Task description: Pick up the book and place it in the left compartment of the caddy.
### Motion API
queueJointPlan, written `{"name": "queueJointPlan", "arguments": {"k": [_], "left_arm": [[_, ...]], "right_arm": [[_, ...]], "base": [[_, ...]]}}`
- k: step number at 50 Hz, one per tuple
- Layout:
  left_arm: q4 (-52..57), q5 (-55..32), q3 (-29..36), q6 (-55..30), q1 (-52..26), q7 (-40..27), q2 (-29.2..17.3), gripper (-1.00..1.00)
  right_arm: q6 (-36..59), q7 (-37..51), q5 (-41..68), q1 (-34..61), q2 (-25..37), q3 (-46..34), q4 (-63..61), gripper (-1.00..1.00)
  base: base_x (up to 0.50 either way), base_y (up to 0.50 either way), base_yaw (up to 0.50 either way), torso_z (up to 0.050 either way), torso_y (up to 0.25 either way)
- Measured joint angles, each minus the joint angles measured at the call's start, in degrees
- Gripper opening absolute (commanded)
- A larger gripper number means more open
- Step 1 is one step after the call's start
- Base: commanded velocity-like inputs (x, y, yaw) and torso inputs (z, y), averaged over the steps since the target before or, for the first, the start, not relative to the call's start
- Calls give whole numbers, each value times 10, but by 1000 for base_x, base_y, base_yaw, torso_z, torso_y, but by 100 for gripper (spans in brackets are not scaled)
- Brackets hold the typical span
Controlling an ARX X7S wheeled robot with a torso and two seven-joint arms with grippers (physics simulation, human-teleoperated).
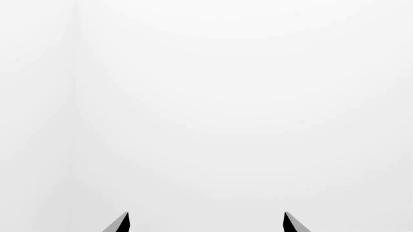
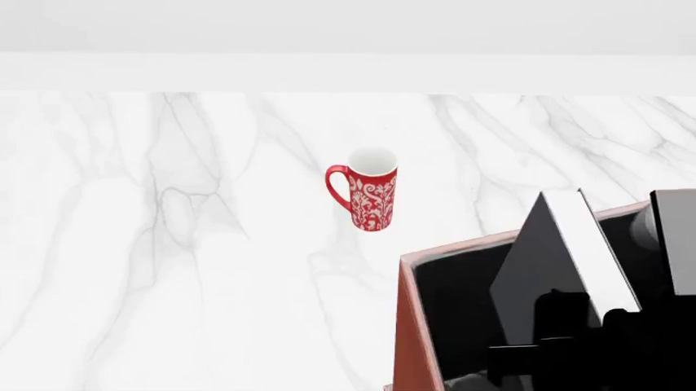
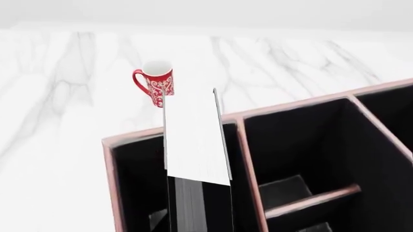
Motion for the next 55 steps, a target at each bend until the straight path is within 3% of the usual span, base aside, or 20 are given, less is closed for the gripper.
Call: {"name": "queueJointPlan", "arguments": {"k": [55], "left_arm": [[0, -6, 0, 5, 3, -7, -7, 100]], "right_arm": [[-11, -64, -116, -61, -64, -52, 72, -100]], "base": [[0, 0, 0, 0, 1]]}}
